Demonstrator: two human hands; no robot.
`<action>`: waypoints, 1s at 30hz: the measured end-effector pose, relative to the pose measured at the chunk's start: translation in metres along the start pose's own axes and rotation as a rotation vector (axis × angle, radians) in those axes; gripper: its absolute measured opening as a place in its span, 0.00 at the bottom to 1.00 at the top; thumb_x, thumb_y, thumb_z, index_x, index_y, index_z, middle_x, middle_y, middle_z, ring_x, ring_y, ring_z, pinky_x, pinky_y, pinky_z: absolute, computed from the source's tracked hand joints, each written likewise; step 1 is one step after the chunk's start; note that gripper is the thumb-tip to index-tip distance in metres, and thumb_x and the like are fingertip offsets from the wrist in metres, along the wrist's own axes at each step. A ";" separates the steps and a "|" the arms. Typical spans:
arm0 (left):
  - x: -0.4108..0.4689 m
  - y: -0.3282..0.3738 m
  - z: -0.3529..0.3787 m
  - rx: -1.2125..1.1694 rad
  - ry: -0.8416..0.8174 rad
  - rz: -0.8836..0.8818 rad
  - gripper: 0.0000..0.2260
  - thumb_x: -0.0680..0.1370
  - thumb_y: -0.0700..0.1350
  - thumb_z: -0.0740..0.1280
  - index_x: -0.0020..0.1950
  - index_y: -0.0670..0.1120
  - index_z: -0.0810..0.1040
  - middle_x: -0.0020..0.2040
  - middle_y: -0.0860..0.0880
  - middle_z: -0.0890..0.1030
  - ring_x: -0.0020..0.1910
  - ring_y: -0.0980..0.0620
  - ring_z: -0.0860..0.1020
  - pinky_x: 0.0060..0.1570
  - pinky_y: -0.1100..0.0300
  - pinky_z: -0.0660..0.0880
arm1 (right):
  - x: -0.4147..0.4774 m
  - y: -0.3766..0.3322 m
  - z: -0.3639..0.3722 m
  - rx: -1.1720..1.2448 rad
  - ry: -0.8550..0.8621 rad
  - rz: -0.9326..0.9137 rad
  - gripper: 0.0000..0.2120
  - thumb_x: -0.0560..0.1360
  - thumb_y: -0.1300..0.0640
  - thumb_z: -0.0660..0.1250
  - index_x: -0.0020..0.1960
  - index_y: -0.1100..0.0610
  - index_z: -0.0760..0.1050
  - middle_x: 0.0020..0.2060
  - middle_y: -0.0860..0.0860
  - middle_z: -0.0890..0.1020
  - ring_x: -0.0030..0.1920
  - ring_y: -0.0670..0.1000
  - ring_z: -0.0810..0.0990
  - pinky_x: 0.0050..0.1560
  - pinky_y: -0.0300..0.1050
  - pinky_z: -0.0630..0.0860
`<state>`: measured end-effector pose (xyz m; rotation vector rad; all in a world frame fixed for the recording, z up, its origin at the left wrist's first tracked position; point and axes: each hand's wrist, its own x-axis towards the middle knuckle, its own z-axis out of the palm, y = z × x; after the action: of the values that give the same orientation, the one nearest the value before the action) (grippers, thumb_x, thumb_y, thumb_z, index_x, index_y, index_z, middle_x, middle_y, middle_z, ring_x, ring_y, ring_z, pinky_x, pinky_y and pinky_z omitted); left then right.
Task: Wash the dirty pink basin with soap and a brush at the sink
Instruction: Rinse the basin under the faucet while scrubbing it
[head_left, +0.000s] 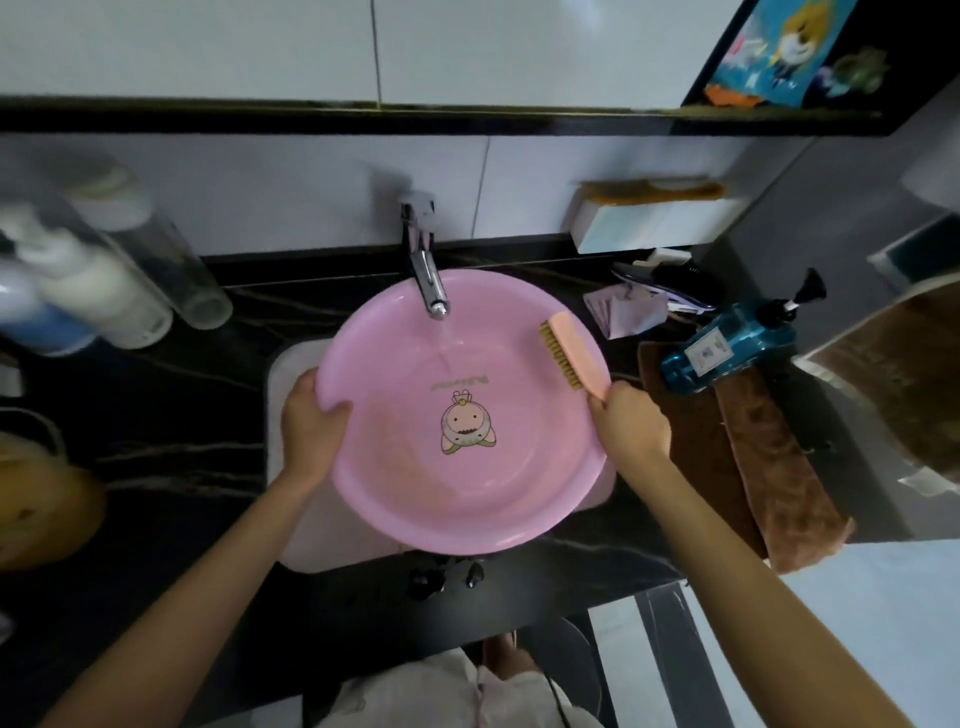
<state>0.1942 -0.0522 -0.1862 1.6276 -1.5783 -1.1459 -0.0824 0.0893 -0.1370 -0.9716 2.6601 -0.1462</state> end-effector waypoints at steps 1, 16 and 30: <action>-0.002 0.003 -0.007 -0.025 0.008 -0.007 0.17 0.72 0.32 0.65 0.60 0.41 0.74 0.50 0.46 0.77 0.49 0.48 0.75 0.46 0.59 0.69 | 0.003 -0.005 0.006 -0.031 -0.037 0.002 0.15 0.80 0.50 0.57 0.51 0.61 0.75 0.43 0.54 0.80 0.40 0.54 0.80 0.37 0.47 0.77; -0.016 0.060 -0.030 0.072 0.085 0.124 0.23 0.70 0.28 0.60 0.60 0.47 0.77 0.47 0.53 0.80 0.45 0.61 0.79 0.39 0.75 0.72 | 0.043 -0.097 0.076 -0.333 -0.229 -0.889 0.30 0.81 0.58 0.52 0.76 0.38 0.45 0.54 0.58 0.70 0.49 0.58 0.74 0.39 0.48 0.67; 0.007 0.114 -0.048 0.391 0.065 0.147 0.31 0.71 0.26 0.58 0.73 0.44 0.65 0.70 0.48 0.69 0.61 0.61 0.66 0.43 0.90 0.57 | 0.103 -0.097 0.045 -0.592 -0.254 -1.025 0.26 0.78 0.60 0.56 0.72 0.41 0.61 0.54 0.53 0.78 0.52 0.56 0.79 0.40 0.43 0.68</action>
<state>0.1827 -0.0799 -0.0663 1.7314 -1.9314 -0.7313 -0.0832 -0.0514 -0.1862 -2.2643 1.7427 0.5359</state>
